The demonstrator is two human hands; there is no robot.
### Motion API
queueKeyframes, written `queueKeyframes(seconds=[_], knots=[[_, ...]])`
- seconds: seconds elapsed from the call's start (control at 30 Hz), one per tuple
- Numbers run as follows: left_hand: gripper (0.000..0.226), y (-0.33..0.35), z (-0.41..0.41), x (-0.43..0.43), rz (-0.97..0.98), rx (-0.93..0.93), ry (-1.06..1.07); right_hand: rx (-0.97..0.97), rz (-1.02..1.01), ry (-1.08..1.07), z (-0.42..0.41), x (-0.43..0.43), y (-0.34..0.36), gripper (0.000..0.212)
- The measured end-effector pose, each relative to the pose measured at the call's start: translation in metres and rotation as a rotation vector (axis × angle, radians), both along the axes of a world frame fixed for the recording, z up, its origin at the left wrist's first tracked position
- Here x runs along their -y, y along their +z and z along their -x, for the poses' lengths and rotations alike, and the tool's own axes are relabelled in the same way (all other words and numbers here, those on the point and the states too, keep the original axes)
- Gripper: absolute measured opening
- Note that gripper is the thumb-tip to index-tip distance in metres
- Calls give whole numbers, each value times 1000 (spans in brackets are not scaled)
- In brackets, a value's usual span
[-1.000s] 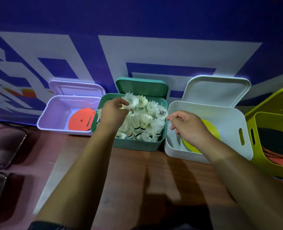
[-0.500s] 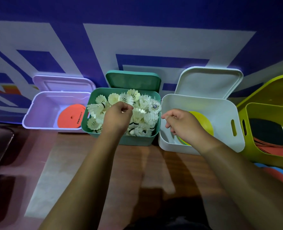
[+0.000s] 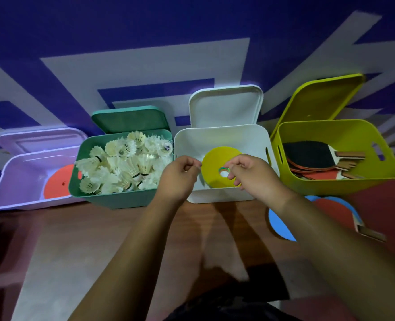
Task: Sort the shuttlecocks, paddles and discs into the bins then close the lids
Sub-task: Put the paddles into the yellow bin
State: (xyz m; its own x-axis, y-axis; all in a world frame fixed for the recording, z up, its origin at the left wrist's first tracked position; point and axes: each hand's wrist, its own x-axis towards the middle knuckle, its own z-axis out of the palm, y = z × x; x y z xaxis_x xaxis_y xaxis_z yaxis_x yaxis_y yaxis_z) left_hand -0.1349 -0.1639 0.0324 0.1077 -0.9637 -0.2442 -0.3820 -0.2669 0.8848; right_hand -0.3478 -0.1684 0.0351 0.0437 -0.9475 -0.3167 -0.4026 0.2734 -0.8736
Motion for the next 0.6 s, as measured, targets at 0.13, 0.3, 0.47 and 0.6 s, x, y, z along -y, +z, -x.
queueKeyframes(seconds=[0.13,0.3,0.47,0.6], knots=[[16,-1,53,-8,-24,-21,-145,22,-3,-63,46,-21,4,21],[18,-7,116,-19,-110,-42,-252,22,-17,-153,110,-52,0,22],[20,-23,181,-33,-187,-19,-354,-14,-80,-296,187,-88,-32,20],[12,-60,225,-52,-373,35,-421,-118,-155,-457,249,-122,-62,19]])
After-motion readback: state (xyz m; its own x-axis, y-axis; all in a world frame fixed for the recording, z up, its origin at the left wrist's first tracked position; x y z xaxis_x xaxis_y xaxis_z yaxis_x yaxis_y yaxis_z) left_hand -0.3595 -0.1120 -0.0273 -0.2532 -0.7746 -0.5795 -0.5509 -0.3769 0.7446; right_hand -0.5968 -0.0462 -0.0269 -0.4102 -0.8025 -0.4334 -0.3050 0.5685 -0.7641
